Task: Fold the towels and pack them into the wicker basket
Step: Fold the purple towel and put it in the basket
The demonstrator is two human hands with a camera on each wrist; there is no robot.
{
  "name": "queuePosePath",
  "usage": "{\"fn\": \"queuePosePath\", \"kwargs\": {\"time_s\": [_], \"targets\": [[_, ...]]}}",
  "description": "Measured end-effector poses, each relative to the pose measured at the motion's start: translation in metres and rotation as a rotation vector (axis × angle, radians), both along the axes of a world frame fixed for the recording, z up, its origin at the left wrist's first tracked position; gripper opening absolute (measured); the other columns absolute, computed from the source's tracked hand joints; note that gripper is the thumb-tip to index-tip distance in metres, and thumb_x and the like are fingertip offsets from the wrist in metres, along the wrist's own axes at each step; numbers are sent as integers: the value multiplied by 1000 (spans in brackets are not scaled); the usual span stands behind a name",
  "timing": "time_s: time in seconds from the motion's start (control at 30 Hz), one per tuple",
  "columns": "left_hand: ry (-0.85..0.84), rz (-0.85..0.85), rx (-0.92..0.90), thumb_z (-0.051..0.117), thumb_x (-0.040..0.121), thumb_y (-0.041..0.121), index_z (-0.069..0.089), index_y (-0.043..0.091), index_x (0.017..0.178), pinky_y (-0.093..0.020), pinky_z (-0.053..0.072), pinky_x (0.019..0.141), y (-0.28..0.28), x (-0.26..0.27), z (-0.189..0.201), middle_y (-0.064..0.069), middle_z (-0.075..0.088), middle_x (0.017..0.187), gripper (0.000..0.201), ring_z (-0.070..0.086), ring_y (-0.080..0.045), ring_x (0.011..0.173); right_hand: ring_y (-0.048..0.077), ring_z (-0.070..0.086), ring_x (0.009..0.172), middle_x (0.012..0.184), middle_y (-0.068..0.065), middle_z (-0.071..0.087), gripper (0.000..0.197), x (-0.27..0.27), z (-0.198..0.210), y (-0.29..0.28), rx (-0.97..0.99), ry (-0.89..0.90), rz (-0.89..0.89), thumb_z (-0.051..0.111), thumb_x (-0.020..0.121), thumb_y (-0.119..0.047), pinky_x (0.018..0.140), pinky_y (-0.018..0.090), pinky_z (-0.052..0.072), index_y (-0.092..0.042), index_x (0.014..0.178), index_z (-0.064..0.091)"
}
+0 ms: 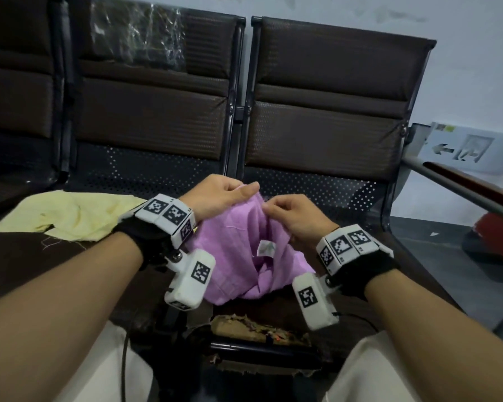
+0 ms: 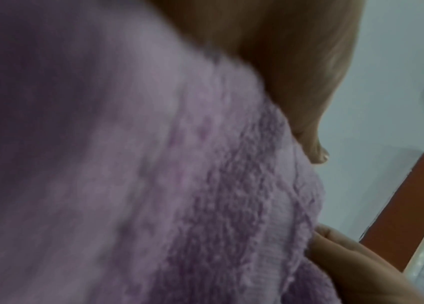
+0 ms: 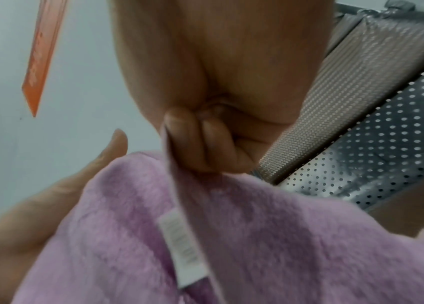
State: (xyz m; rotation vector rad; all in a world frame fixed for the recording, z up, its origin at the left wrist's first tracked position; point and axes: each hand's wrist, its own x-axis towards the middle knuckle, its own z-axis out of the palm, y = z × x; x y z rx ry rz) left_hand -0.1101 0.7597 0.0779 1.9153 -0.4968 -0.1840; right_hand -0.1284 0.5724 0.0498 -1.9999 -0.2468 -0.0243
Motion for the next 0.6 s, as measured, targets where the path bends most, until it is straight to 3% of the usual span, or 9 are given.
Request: {"fn": "queuePosePath", "kwargs": {"time_s": [0.07, 0.13, 0.2, 0.3, 0.37, 0.47, 0.53, 0.6], "targets": [[29, 16, -11, 69, 78, 38, 65, 7, 71, -29, 43, 65, 5, 4, -3, -4, 59, 67, 31, 51, -15, 64, 22, 44, 57, 66, 15, 50, 31, 1, 2, -3, 131, -28, -120, 56, 95, -20, 52, 32, 36, 5, 78, 62], [64, 32, -25, 74, 76, 27, 67, 12, 72, -26, 47, 65, 9, 7, -8, -1, 65, 67, 17, 56, -12, 64, 13, 42, 46, 56, 8, 47, 33, 6, 7, -14, 189, -86, -248, 55, 96, -22, 46, 24, 34, -2, 70, 59], [69, 59, -6, 74, 77, 25, 67, 10, 75, -21, 45, 58, 11, 9, -13, -3, 63, 67, 17, 55, -12, 61, 6, 39, 39, 47, -2, 46, 36, 10, 10, -25, 290, -115, -335, 53, 97, -24, 40, 19, 33, -9, 64, 55], [79, 103, -45, 71, 81, 26, 60, 11, 67, -21, 36, 43, 8, 10, -16, -6, 54, 57, 23, 44, -12, 45, 12, 40, 44, 54, 5, 46, 33, 15, 9, -38, 481, -116, -447, 53, 97, -23, 44, 23, 33, -9, 68, 58], [76, 142, -121, 71, 81, 27, 58, 12, 65, -24, 38, 47, 5, 11, -14, -4, 55, 57, 25, 45, -12, 45, 16, 42, 49, 59, 8, 48, 29, 16, 6, -43, 494, -97, -484, 54, 96, -21, 48, 26, 36, -7, 71, 59], [78, 199, -274, 69, 82, 23, 58, 13, 65, -22, 41, 43, -2, 12, -12, 3, 57, 51, 23, 50, -9, 43, 13, 43, 47, 52, 1, 49, 25, 14, 3, -46, 378, -91, -493, 57, 92, -12, 39, 20, 38, -7, 68, 60], [108, 213, -361, 67, 84, 20, 61, 10, 72, -17, 41, 39, -6, 11, -11, 4, 60, 50, 17, 53, -5, 40, 12, 49, 55, 55, -3, 54, 21, 11, 7, -43, 298, -120, -493, 59, 88, -10, 50, 23, 44, -2, 69, 63], [141, 219, -407, 65, 86, 19, 64, 6, 80, -16, 42, 41, -9, 11, -11, -1, 61, 57, 14, 53, -5, 42, 12, 58, 64, 61, -4, 62, 14, 6, 15, -38, 359, -110, -405, 62, 87, -8, 59, 24, 49, -8, 74, 67]]}}
